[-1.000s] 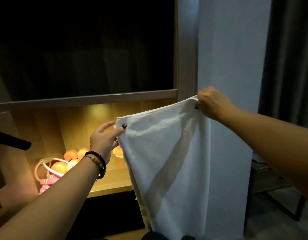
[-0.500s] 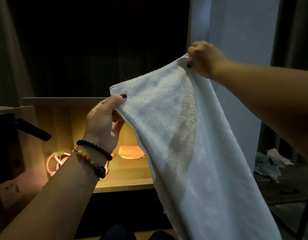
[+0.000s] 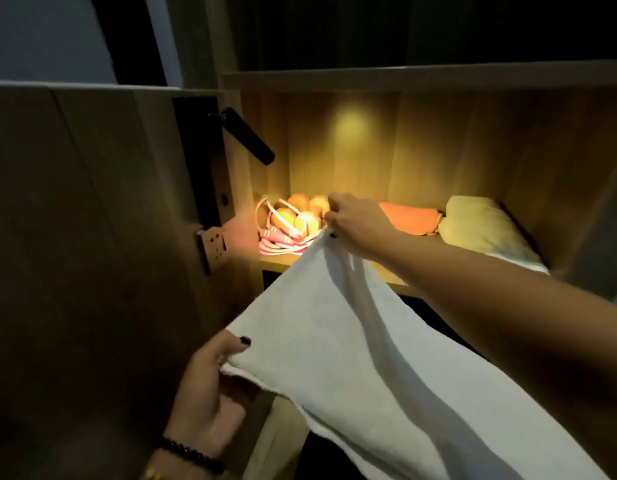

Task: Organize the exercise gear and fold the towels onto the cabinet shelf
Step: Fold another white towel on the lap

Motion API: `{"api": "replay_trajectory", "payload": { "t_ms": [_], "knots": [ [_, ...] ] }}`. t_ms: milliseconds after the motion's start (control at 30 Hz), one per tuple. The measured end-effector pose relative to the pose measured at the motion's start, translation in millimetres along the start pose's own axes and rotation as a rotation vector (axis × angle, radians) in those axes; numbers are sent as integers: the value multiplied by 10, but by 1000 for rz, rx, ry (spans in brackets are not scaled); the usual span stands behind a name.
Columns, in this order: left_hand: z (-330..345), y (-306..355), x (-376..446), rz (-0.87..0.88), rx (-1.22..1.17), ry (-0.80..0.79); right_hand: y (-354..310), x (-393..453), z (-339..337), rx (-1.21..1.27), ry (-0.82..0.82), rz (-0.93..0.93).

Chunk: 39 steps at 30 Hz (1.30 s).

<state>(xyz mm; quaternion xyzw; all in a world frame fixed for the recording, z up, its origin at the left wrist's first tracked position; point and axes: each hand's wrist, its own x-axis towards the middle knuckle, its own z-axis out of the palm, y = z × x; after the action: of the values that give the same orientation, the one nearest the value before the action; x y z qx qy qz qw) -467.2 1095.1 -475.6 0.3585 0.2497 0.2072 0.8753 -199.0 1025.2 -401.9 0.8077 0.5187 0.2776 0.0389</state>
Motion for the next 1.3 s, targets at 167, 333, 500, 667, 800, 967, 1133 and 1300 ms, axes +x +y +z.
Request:
{"api": "replay_trajectory", "payload": {
  "t_ms": [167,333,500,667,800,967,1133,1300],
  "knots": [
    [-604,-186,122,-196,-17,74,-666,-7,652,280,-50,113],
    [-884,-277,261,-349,42,91,-1055,-79,1051,617,-274,205],
    [-994,-373,479,-399,539,298,-1293,-381,1139,869,-500,234],
    [-762,-543,718,-245,938,188,-1243,-960,1045,835,-469,303],
    [-288,-945,777,-26,1076,-47,-983,-1626,879,795,-393,376],
    [216,-1507,678,170,1336,-414,-471,-2590,707,767,-349,563],
    [469,-1847,585,363,1780,-775,-200,-3450,454,814,-280,662],
    [694,-1924,401,153,1638,-1205,-138,-4026,301,980,-144,862]
  ]
}}
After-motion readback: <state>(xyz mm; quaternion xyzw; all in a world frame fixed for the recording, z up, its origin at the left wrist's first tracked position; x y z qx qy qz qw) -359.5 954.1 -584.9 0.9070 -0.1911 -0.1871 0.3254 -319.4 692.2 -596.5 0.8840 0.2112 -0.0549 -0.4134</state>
